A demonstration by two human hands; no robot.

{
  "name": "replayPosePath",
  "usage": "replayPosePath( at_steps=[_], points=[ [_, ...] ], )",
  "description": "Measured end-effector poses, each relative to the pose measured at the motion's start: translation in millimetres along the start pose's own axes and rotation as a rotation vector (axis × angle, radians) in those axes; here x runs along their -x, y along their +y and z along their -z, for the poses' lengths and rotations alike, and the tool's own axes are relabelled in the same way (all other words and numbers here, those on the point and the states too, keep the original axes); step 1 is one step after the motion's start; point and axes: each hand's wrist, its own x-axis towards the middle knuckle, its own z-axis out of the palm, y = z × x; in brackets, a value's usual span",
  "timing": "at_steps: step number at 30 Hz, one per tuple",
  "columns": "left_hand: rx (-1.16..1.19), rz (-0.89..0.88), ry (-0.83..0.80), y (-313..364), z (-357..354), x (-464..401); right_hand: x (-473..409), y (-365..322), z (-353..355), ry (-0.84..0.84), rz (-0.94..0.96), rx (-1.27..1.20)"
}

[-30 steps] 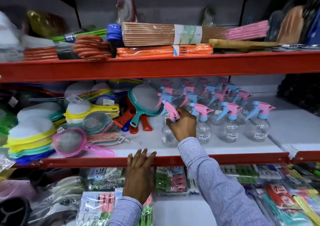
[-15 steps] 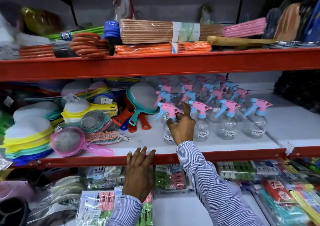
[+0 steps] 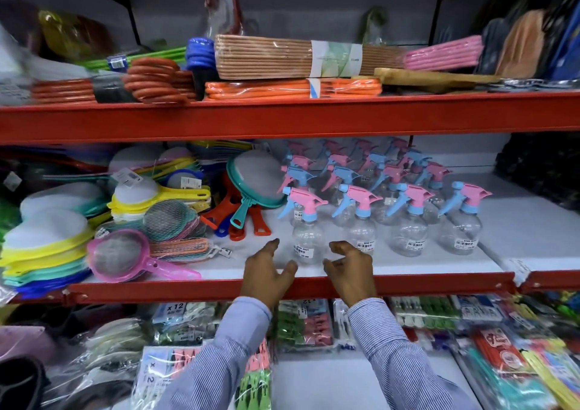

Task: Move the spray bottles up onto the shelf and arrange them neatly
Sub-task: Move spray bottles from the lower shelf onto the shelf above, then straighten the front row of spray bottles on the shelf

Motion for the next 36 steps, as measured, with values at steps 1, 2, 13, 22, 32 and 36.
replayPosePath(
  at_steps=[1, 2, 13, 22, 32, 36],
  points=[
    [0.043, 0.048, -0.031, 4.6, -5.3, -10.2, -4.6, -0.4, -0.9, -0.03, 0.003, 0.01],
    [0.073, 0.08, -0.052, 8.7, -9.9, -19.2, -9.4, -1.8, -1.2, -0.057, 0.006, 0.013],
    [0.189, 0.049, -0.017, 5.8, -28.3, -40.1, -27.0, 0.0, -5.2, -0.145, 0.071, 0.011],
    [0.19, 0.011, 0.011, 3.1, -31.3, -39.3, -27.1, 5.4, -8.1, -0.128, 0.067, -0.003],
    [0.149, 0.005, 0.25, 8.4, -29.2, -22.7, -4.5, 19.3, 20.2, 0.1, 0.075, -0.025],
    [0.152, -0.237, 0.432, 24.3, -47.6, 1.3, -0.2, 44.9, 53.0, 0.255, 0.034, -0.035]
  ],
)
